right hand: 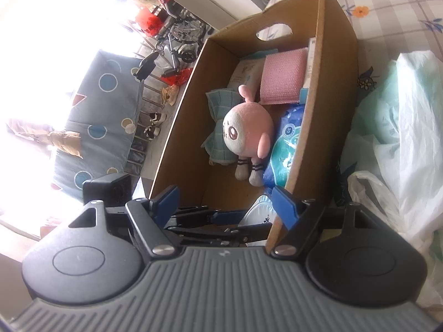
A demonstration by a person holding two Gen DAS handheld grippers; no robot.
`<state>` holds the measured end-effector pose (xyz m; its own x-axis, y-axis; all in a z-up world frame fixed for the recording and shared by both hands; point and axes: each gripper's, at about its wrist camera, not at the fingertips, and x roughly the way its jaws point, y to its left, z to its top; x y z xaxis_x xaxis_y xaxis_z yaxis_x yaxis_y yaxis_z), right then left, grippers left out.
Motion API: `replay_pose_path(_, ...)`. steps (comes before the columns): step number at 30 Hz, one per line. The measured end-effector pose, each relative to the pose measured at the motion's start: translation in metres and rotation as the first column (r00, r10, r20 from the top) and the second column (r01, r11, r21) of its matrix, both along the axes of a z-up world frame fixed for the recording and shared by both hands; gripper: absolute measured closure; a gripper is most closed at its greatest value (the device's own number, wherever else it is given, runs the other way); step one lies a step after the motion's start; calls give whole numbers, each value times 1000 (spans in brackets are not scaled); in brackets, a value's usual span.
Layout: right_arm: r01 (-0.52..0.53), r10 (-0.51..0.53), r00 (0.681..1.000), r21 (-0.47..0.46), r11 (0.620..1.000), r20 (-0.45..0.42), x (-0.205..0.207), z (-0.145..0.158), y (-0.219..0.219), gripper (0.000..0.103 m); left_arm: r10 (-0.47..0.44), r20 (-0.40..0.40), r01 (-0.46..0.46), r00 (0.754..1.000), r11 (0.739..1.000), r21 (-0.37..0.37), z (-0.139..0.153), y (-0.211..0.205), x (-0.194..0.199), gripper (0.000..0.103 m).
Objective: Organize soft objects
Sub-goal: 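Open the right gripper while the left gripper lowers the yogurt cup into the box, then open the left gripper and move both grippers to the orange-striped towel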
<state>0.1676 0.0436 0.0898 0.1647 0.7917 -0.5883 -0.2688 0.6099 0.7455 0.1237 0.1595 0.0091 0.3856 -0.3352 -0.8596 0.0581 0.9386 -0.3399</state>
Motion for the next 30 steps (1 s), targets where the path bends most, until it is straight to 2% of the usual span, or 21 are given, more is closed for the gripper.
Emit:
replay_pose_path(1,2,-2,1000,-7,1000,14,-2,1,1,28,8,37,-8,999,1000,15,4,1,-4,33)
replay_pose_path(7,54,-53,993,-7,999,107,-13,9,-2,25,85,205,-96,975,994,46,25,5,-24,28)
replay_pose_path(11,147,-157,983,100,984,100,-16,11,-31,25,78,343,-122,936,987,107,43,-11,-38,23)
replay_pose_path(13,198,-212,971,120,973,112,-21,13,-48,24,63,405,-121,912,986,118,52,-23,-45,21)
replay_pose_path(15,246,-261,956,117,962,135,-28,14,-67,24,45,437,-103,898,988,111,59,-35,-47,20)
replay_pose_path(19,332,-344,924,93,939,167,-45,14,-104,23,0,462,-52,887,994,101,68,-63,-42,20)
replay_pose_path(23,426,-431,877,72,902,214,-65,13,-144,23,-55,447,4,893,994,113,72,-92,-30,20)
replay_pose_path(26,502,-494,830,40,864,259,-78,10,-174,23,-112,413,60,904,989,136,74,-117,-14,20)
replay_pose_path(30,620,-575,749,-41,784,328,-89,0,-216,23,-217,324,166,921,970,177,76,-154,15,18)
